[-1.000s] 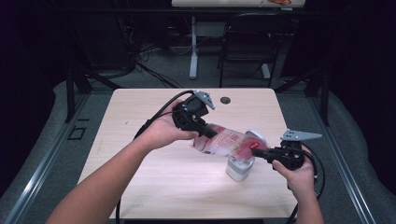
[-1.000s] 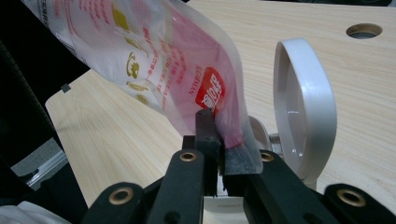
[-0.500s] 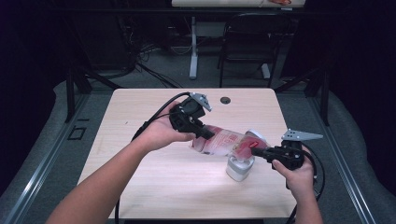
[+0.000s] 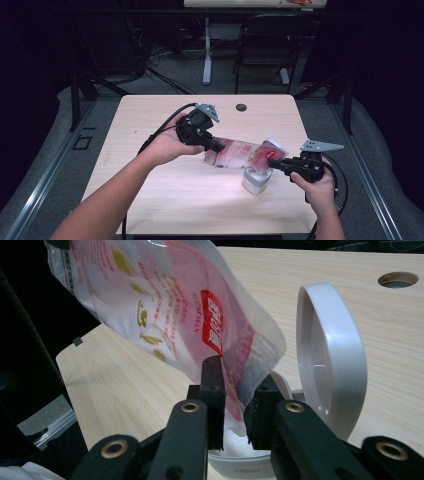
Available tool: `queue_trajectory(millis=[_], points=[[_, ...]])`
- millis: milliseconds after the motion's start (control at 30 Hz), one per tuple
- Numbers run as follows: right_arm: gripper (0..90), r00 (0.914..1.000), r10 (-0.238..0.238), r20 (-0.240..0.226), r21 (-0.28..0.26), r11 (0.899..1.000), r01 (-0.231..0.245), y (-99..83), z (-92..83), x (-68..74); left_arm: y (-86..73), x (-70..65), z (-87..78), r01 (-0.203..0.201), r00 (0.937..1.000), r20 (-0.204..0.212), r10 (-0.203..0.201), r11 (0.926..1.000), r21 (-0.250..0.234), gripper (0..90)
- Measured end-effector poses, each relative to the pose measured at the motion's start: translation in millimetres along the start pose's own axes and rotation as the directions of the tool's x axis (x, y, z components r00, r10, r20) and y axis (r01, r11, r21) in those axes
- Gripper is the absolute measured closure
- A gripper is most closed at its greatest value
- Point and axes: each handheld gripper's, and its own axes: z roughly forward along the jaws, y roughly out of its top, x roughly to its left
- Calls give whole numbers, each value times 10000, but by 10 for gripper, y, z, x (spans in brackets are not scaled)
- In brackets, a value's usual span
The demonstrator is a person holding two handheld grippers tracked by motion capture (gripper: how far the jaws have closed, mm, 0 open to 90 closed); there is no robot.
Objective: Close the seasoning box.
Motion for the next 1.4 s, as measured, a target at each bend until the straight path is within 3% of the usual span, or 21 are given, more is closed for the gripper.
queue_trajectory(millis=[600, 1000, 1400], points=[[868, 9987, -503, 114, -484, 9975, 508, 12, 9, 69, -193, 59, 27, 291, 9996, -67, -291, 9996, -17, 766], [898, 9927, -1190, 190, -389, 9921, 1196, 50, 1, 155, -359, 112, 57, 443, 9990, 111, -441, 9988, -184, 738], [900, 9893, -1444, 225, -433, 9884, 1453, 71, 2, 206, -433, 124, 63, 523, 9986, 124, -519, 9982, -286, 713]])
